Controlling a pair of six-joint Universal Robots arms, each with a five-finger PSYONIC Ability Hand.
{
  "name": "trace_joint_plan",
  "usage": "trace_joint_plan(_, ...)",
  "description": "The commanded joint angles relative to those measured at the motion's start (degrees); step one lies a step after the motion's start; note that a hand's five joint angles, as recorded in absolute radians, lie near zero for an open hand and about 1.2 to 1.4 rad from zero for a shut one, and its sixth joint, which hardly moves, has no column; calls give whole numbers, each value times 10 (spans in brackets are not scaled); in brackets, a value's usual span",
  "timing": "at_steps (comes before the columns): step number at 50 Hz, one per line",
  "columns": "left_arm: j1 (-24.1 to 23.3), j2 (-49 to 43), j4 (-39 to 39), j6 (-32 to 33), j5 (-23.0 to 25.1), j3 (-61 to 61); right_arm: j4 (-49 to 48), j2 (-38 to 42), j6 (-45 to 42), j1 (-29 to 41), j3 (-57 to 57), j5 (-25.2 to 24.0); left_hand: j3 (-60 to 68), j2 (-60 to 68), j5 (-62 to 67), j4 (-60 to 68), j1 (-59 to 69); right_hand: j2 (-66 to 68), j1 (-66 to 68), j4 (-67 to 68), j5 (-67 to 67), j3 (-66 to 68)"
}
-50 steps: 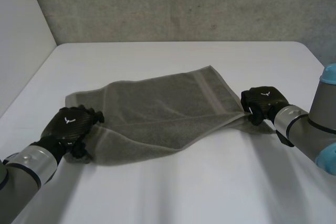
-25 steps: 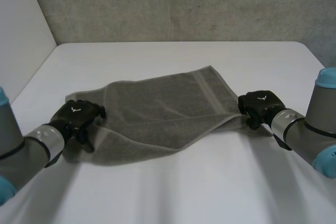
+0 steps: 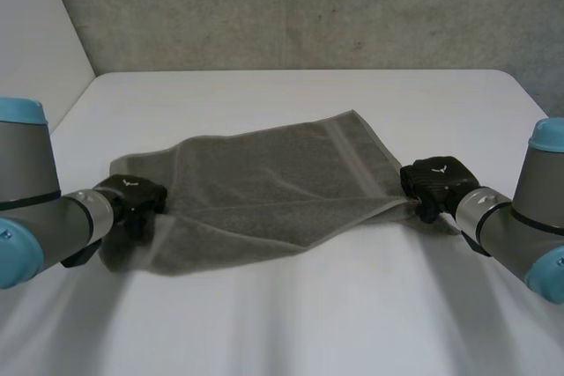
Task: Fold the towel.
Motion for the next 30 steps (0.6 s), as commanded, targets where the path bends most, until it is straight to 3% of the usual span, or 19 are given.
trace_joint_plan(1,-13,20,0,-1,-15,-12,3,0,0,-3,-5,0,-61,-58,-152,-55,-55,42,120,39,60,37)
trace_joint_plan(7,-21,74,3,-5,-15,-33,15,-16,-3,-7,-13,-2,6,9,-85,13,12,42,120,39,60,37)
trace_joint_plan(12,-23,144,12,-16,-15,-43,67,-104,-42,-10,-28,-11,110,113,19,117,117,42,120,39,60,37)
trace_joint_plan(17,-23,227,41,-75,-15,-47,95,-179,-45,-30,-53,-10,110,114,19,117,117,42,120,39,60,37)
trace_joint_plan(19,-15,286,70,-119,-15,-60,129,-251,-44,-48,-71,-26,110,114,19,117,117,42,120,39,60,37)
trace_joint_plan(22,-13,332,99,-146,-14,-81,171,-294,-47,-56,-94,-60,110,114,19,117,117,42,120,39,60,37)
trace_joint_plan(28,-11,369,113,-151,-14,-123,260,-322,-57,-74,-133,-100,110,114,19,117,117,42,120,39,60,37)
trace_joint_plan(30,-10,378,111,-151,-14,-156,316,-330,-100,-96,-140,-116,110,114,19,117,117,42,120,39,60,37)
